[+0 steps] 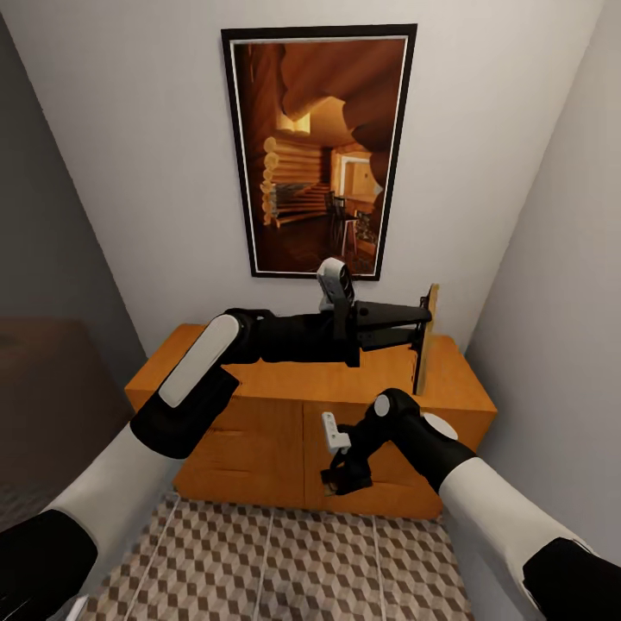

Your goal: Take the four mousetraps from the cabinet in the bathroom and place them on the bathroom floor. Make sure all four end up on the same floor surface, and ensure that at least two of them are either under or directly next to the same bathroom sink.

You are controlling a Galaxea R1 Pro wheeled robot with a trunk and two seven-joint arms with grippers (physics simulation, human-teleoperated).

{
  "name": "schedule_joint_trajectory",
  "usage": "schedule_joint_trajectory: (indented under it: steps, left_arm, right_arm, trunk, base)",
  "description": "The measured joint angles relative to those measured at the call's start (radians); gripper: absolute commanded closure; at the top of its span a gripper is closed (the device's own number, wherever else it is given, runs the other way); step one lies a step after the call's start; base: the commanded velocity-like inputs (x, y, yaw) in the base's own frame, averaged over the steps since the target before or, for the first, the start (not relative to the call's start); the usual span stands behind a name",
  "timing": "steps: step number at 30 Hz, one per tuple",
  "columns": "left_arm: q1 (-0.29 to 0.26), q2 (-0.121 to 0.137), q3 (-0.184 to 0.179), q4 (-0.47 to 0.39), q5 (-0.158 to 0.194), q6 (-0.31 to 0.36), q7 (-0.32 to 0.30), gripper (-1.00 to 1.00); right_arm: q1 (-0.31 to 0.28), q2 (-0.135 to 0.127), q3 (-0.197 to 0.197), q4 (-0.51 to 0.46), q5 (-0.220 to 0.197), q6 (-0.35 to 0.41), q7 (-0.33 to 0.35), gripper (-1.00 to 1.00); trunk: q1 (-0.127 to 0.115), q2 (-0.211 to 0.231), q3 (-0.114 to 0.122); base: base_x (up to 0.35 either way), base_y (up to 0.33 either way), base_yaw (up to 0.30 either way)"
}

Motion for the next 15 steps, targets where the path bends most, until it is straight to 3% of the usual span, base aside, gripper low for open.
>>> schedule_joint_trajectory:
  steps: [6, 11, 15]
  left_arm:
    - [0.0, 0.03, 0.023, 0.0, 0.002, 0.004, -0.001, 1.0]
    - [0.0, 0.056, 0.033, -0.001, 0.014, 0.005, -0.001, 1.0]
    - [0.0, 0.073, 0.062, -0.001, 0.029, 0.005, -0.001, 1.0]
  right_arm:
    - [0.0, -0.019, -0.01, 0.001, -0.001, 0.0, 0.0, 1.0]
    - [0.0, -0.051, -0.011, 0.001, -0.001, 0.0, 0.001, 1.0]
    - [0.0, -0.073, -0.01, 0.0, -0.002, 0.0, 0.002, 1.0]
  trunk:
    - [0.0, 0.0, 0.0]
    - [0.0, 0.0, 0.0]
    - [0.0, 0.0, 0.0]
  base:
    - [0.0, 0.0, 0.0]
    - [0.0, 0.0, 0.0]
    - [0.0, 0.0, 0.0]
